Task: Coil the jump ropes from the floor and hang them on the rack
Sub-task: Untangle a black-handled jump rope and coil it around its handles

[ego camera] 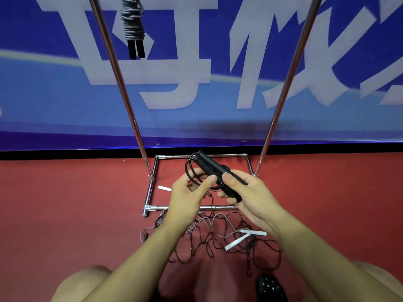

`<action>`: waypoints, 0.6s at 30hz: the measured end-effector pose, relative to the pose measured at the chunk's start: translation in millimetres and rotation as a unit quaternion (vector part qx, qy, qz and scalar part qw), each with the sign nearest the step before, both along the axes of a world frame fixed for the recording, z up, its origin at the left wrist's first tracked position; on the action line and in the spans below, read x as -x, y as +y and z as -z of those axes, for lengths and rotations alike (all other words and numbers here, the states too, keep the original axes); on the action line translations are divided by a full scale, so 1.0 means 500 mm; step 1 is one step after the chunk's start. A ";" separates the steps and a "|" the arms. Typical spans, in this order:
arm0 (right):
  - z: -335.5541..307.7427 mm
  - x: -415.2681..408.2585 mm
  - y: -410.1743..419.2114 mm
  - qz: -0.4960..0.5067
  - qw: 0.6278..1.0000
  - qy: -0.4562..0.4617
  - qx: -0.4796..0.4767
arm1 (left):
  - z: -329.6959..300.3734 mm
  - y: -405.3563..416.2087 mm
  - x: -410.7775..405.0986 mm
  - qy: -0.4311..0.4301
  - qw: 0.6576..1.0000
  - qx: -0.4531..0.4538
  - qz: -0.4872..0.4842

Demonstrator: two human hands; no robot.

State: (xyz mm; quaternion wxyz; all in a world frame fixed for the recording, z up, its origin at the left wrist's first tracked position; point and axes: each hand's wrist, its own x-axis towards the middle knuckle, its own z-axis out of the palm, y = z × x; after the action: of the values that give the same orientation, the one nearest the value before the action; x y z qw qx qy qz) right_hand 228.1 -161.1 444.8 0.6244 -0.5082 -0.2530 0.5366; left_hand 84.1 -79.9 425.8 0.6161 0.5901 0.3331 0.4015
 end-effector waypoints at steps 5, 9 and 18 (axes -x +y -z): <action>-0.004 0.001 0.007 0.069 0.997 0.008 -0.021 | -0.008 -0.004 -0.009 -0.001 1.000 -0.009 -0.017; -0.004 -0.012 0.010 0.087 0.996 0.005 -0.010 | -0.010 -0.011 -0.019 0.010 0.999 -0.020 -0.030; -0.005 -0.012 0.016 0.103 0.993 0.041 -0.051 | -0.023 -0.022 -0.034 -0.019 0.999 0.028 0.029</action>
State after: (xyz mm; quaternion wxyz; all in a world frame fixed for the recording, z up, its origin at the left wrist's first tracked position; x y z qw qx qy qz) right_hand 234.2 -153.1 447.4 0.7113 -0.4766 -0.2009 0.4760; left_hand 101.1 -91.0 437.1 0.6497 0.5744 0.3152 0.3856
